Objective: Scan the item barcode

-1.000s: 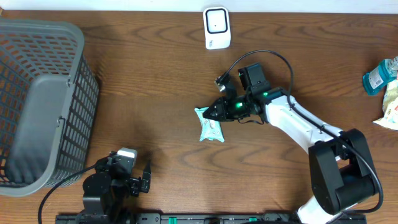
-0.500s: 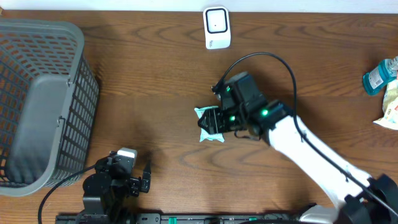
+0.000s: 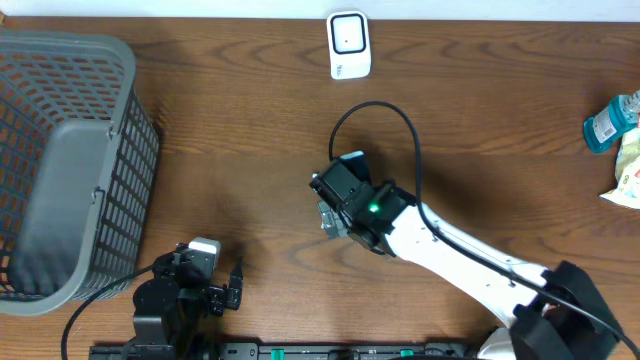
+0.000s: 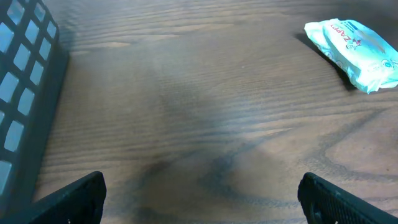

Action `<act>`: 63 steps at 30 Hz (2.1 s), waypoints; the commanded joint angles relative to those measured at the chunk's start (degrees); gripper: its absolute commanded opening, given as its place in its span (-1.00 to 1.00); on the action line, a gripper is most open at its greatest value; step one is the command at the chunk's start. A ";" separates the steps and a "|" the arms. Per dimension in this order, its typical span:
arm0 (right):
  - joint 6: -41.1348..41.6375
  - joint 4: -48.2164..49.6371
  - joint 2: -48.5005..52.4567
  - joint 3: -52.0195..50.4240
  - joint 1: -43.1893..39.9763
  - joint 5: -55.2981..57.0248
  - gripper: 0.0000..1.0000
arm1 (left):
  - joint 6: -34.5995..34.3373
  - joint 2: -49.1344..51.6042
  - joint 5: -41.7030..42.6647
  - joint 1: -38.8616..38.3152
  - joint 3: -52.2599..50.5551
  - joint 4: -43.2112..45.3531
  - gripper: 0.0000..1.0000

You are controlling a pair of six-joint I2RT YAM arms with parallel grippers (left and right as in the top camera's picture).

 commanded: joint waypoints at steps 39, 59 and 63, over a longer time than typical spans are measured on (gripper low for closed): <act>-20.15 19.54 14.32 -5.11 10.47 17.84 -0.23 | -0.50 -0.35 0.68 -0.17 0.11 -0.04 0.97; -11.43 18.78 -3.80 -4.85 -2.67 -15.52 -0.97 | -0.50 -0.35 0.68 -0.17 0.11 -0.04 0.97; -12.85 15.76 -12.20 -4.85 -9.49 -33.20 -0.98 | -0.52 -0.35 0.68 -0.17 0.11 -0.04 0.98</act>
